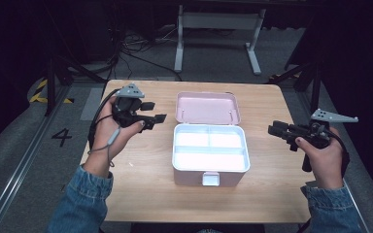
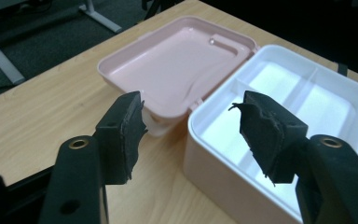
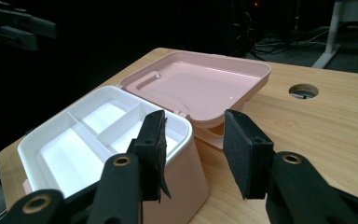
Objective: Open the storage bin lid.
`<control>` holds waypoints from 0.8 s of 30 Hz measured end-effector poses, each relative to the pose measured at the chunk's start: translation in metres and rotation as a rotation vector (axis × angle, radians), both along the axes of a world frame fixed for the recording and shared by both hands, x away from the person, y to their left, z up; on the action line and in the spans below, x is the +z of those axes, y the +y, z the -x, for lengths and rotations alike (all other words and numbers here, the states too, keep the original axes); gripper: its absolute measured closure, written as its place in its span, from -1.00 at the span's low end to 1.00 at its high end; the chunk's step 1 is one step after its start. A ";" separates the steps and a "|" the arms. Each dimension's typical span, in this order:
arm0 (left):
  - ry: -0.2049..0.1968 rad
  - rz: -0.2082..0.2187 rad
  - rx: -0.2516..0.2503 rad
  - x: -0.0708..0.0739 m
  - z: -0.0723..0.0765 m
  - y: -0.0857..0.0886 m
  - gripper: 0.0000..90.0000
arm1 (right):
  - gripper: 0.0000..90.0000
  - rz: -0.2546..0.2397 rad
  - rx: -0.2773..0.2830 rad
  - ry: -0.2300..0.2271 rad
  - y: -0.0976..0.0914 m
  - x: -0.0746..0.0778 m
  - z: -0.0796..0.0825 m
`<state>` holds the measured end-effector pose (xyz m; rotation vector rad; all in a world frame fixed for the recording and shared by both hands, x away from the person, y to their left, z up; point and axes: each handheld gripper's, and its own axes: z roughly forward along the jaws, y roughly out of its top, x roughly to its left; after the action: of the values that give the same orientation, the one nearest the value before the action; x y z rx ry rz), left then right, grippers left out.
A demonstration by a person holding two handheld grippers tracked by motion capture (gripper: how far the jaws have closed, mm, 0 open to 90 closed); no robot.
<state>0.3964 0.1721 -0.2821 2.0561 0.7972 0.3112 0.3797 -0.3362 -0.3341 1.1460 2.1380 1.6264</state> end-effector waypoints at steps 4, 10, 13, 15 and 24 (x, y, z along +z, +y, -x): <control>0.002 -0.028 0.002 -0.004 0.015 0.010 -0.17 | 0.26 0.027 -0.002 0.020 0.001 -0.003 -0.002; 0.030 -0.041 0.023 -0.018 0.030 0.024 -0.24 | 0.21 0.076 0.009 0.060 -0.001 -0.008 -0.005; 0.058 -0.013 0.036 -0.025 0.038 0.029 -0.28 | 0.18 0.099 0.003 0.072 -0.002 -0.011 -0.005; 0.079 -0.020 0.042 -0.029 0.041 0.031 -0.29 | 0.15 0.122 -0.005 0.083 -0.002 -0.014 -0.005; 0.133 -0.121 0.102 -0.048 0.039 0.042 -0.34 | 0.13 0.195 -0.027 0.134 -0.007 -0.024 -0.005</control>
<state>0.3573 0.2146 -0.3304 2.1706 0.9872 0.2871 0.3842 -0.3433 -0.3576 1.2468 2.2930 1.3297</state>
